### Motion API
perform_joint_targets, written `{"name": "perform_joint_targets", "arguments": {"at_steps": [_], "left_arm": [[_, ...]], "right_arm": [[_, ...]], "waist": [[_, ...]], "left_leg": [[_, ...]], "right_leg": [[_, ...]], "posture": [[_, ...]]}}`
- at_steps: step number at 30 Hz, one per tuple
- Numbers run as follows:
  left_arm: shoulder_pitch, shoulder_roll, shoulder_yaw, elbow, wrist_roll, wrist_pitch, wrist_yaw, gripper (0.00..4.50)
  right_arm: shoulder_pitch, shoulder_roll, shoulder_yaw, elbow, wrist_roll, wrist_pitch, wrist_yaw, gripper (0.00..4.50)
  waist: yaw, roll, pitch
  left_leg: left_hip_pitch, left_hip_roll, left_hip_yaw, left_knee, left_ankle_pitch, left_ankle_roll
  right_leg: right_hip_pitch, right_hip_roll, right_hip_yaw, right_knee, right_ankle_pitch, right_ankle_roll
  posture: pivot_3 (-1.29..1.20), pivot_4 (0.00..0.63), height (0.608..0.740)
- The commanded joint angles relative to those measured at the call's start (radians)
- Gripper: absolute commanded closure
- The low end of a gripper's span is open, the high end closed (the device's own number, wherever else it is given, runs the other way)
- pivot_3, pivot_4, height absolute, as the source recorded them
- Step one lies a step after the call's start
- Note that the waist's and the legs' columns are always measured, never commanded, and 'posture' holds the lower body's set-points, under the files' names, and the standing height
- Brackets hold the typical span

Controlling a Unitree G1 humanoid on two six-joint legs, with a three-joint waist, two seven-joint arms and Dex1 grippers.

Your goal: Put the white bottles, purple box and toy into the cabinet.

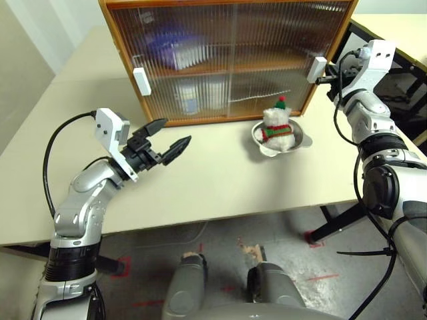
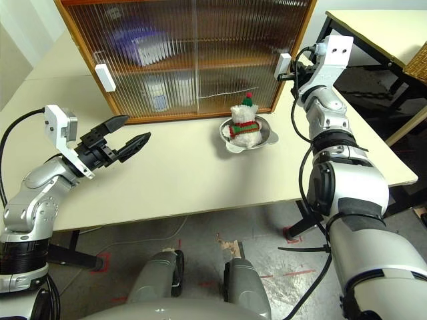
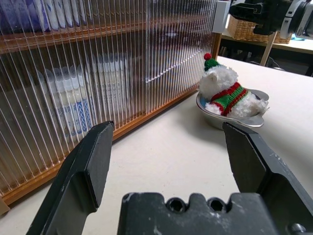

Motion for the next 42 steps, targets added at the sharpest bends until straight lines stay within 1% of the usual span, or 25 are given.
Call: {"name": "perform_joint_targets", "arguments": {"at_steps": [1, 8, 21, 27, 36, 42], "left_arm": [[0.034, 0.009, -0.006, -0.01, 0.002, 0.002, -0.004, 0.0], [0.061, 0.013, 0.004, -0.028, -0.002, 0.001, 0.0, 0.0], [0.053, 0.01, -0.001, -0.025, -0.003, 0.005, 0.006, 0.0], [0.057, 0.006, 0.0, -0.039, -0.005, 0.013, 0.02, 0.0], [0.073, 0.006, 0.009, -0.074, -0.014, 0.033, 0.045, 0.0], [0.088, 0.002, 0.008, -0.09, -0.014, 0.03, 0.054, 0.0]], "right_arm": [[-0.011, 0.012, 0.007, 0.009, -0.002, 0.006, 0.016, 4.48], [-0.029, 0.058, 0.018, -0.001, -0.001, 0.006, 0.057, 4.48], [-0.053, 0.163, 0.056, -0.016, 0.0, -0.001, 0.161, 4.48], [-0.078, 0.23, 0.074, -0.017, -0.004, -0.004, 0.188, 4.48], [-0.108, 0.285, 0.088, -0.016, 0.001, 0.0, 0.215, 4.48], [-0.106, 0.287, 0.087, -0.017, 0.001, -0.003, 0.223, 4.48]], "waist": [[-0.001, 0.0, 0.002], [-0.001, 0.001, 0.01], [0.001, 0.001, 0.012], [0.0, 0.001, 0.012], [0.003, 0.0, 0.012], [0.006, 0.0, 0.012]], "left_leg": [[0.0, 0.0, 0.0, 0.0, 0.0, 0.0], [0.0, 0.001, 0.0, 0.0, 0.0, 0.0], [-0.002, 0.001, 0.0, 0.0, 0.0, 0.0], [-0.009, 0.002, 0.0, 0.0, 0.0, 0.0], [-0.01, 0.002, 0.0, 0.0, 0.0, 0.0], [-0.01, 0.002, 0.0, 0.0, 0.0, 0.0]], "right_leg": [[0.0, 0.0, 0.0, 0.0, 0.0, 0.0], [-0.001, 0.0, 0.0, 0.0, 0.0, 0.0], [-0.002, -0.001, -0.001, 0.0, 0.0, 0.0], [-0.009, 0.001, 0.0, 0.002, 0.001, -0.001], [-0.01, 0.003, -0.001, 0.002, 0.001, -0.001], [-0.011, 0.003, -0.001, 0.002, 0.001, -0.001]], "posture": [[0.19, 0.064, 0.74], [0.2, 0.069, 0.74], [0.21, 0.07, 0.74], [0.23, 0.07, 0.74], [0.25, 0.07, 0.74], [0.25, 0.07, 0.74]]}}
